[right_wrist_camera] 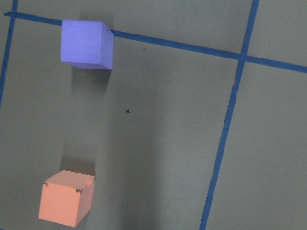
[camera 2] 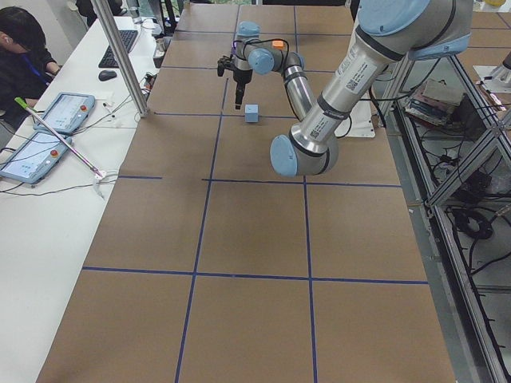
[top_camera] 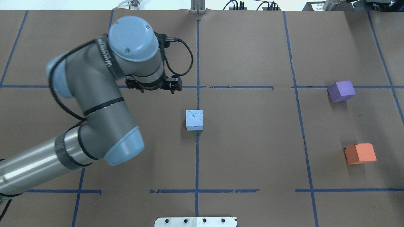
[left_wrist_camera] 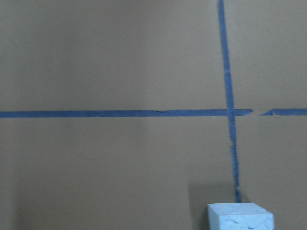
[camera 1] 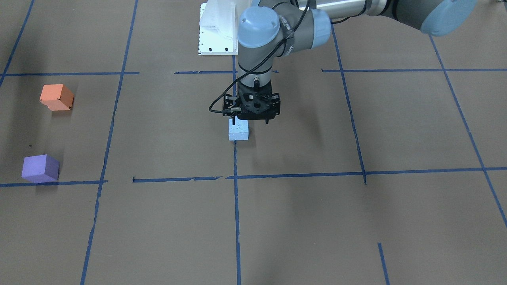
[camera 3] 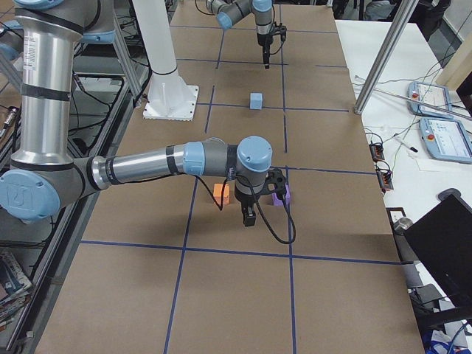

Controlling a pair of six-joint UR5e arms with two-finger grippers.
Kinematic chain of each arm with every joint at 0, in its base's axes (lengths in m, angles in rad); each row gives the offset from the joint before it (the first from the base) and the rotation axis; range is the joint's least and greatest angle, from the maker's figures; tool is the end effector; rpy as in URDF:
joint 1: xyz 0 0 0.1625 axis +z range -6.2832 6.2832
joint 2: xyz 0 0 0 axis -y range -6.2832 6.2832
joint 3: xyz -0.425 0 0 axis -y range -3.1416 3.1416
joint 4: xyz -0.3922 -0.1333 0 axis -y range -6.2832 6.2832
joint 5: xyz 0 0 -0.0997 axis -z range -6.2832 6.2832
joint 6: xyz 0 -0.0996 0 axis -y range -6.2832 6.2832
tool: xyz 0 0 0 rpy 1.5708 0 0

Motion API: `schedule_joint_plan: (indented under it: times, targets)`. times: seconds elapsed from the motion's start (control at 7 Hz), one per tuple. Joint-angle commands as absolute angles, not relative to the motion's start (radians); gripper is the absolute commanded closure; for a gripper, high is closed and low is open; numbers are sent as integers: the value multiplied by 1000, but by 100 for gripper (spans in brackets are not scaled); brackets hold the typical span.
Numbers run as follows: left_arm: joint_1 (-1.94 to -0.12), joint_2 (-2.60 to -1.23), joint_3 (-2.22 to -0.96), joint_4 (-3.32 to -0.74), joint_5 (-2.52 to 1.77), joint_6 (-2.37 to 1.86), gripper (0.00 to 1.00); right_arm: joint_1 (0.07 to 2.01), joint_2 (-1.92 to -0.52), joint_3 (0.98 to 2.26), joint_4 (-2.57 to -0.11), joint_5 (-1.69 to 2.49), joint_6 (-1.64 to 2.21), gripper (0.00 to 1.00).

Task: Place blue block between orange and purple blocks
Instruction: 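Open the left gripper to set the cube down and withdraw the left arm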

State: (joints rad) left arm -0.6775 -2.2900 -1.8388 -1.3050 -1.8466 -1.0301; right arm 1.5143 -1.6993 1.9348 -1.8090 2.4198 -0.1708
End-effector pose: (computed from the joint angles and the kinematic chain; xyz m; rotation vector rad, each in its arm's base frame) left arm 0.4276 -0.4803 0.1611 0.1937 0.7384 -0.0306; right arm 0.0344 -0.4291 0.5586 0.0461 -0.8495 -0.2123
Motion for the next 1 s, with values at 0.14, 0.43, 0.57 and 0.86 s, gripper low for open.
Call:
schedule_joint_plan:
  times: [0.14,0.43,0.57,0.86]
  targets:
    - [-936,-2023,-1963,-1273,-2105,-607,0,1395,-1599,1998,-1807,2441,100,0]
    - [-1198,-1846,-1945,-1270,-2227,-206,0,1251,-1501,2023,-1729,2430,399,0]
    - [-1288,-1759,-1927,-1272,-2241,-73,0,1159,-1443,2023,-1670,2368,581,0]
    - [-1450,-1648,-1852,-1285,-2244,58,0,929,-1276,2019,-1657,2216,879,0]
